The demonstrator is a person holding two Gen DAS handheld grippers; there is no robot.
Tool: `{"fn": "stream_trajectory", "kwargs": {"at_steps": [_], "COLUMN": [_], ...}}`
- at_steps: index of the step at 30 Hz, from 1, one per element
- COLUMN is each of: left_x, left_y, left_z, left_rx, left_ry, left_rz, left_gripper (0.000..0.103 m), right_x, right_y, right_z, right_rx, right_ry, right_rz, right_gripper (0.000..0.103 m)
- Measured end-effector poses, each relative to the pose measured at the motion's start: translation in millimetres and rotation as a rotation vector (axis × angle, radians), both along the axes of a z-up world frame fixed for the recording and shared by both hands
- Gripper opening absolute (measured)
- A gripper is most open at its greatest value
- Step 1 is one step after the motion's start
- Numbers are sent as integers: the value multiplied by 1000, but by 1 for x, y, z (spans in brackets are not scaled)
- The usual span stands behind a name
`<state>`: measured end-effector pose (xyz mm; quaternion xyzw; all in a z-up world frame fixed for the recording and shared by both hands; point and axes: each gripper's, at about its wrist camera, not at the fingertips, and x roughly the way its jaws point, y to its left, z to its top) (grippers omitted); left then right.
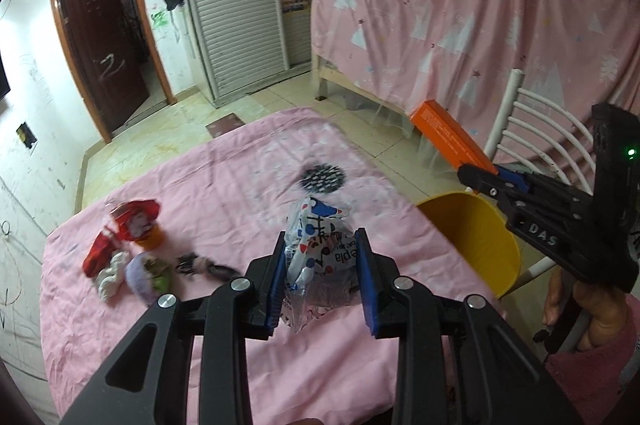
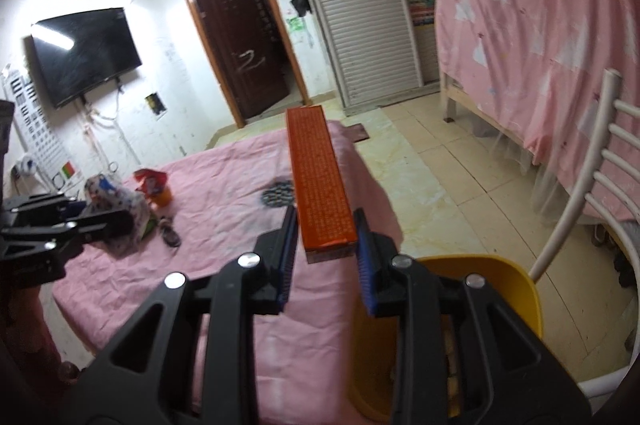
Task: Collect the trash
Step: 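Carry the wrapper and orange box to the yellow bin and release them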
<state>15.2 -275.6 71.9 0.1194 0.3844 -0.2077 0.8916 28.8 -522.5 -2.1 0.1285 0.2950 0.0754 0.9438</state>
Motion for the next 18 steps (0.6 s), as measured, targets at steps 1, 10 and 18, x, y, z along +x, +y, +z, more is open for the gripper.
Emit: {"fn": "stream_trajectory", "kwargs": {"at_steps": [1,10,18], "left_x": [1,15,21], "left_y": [-5,-46,-91], "left_z": [0,-5,-12], "left_rx": [-11,-93,-126], "left_ry": [7,88,159], "left_rz": [-12,-94,-173], "left_gripper": [25,25,25], "right_x": [0,-7,-12], "right_y": [-5,-37,-67], "right_z": [-2,-14,-23], "right_rx": [-1,-16,6], "right_ry": [6,46,75], "right_rz": [-14,-125,-194], "right_gripper": [26,26,26]}}
